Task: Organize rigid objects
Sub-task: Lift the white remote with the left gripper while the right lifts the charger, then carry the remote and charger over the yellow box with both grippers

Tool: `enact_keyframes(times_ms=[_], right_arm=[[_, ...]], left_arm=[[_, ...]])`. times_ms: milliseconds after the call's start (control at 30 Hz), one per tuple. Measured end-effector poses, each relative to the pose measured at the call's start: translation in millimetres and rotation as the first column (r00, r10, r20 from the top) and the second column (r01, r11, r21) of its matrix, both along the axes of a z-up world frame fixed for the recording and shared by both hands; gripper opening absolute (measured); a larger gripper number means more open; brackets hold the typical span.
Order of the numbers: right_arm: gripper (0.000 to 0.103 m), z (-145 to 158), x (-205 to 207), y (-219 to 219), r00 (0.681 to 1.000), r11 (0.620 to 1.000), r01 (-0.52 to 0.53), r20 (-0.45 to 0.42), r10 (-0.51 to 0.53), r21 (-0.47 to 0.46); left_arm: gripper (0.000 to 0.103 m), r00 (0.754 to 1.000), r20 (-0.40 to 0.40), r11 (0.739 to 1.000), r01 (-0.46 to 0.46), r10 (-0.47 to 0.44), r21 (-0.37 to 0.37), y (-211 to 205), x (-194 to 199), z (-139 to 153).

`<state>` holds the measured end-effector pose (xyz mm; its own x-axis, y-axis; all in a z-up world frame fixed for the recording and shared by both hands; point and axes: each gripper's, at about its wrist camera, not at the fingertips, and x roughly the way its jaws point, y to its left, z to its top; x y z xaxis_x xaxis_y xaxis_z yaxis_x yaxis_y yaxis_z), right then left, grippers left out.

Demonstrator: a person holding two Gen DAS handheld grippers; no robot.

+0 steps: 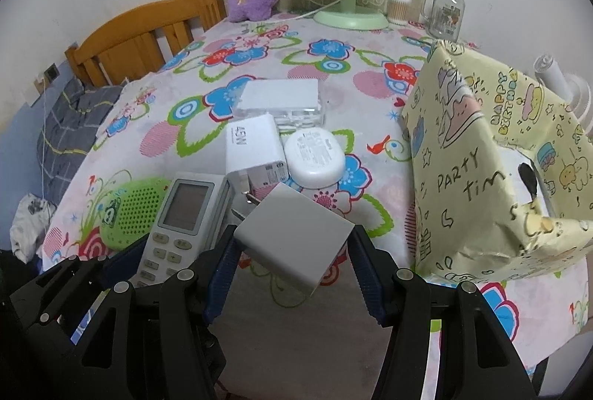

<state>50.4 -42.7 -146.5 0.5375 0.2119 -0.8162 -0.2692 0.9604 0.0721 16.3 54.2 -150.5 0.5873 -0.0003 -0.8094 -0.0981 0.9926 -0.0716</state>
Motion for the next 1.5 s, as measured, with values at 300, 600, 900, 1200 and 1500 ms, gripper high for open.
enact_keyframes(times_ms=[300,600,900,1200,1500], right_arm=[[0.062,31.0,-6.7,-1.7,0.998,1.000,0.017,0.059,-0.018,0.025],[0.062,62.3,-12.6,-14.7,0.992,0.998,0.052,0.111,-0.055,0.025],[0.062,83.9,-17.4,-35.7,0.982,0.994,0.105,0.159,-0.107,0.023],[0.062,95.3,-18.3,-61.1,0.971,0.989,0.145,0.184,-0.150,0.038],[0.062,105.5,-10.5,-93.1,0.961,0.981,0.185,0.197,-0.193,0.061]], left_arm=[[0.045,0.998,0.059,1.000,0.024,-0.025,0.016,-1.4,-3.6,29.3],[0.045,0.992,0.109,0.998,0.062,-0.063,0.016,-14.0,-6.2,57.1],[0.045,0.982,0.164,0.995,0.088,-0.095,0.051,-32.7,-7.1,79.2],[0.045,0.972,0.192,0.990,0.125,-0.135,0.067,-56.9,-4.2,92.9],[0.045,0.962,0.218,0.986,0.156,-0.166,0.066,-86.2,5.5,104.1]])
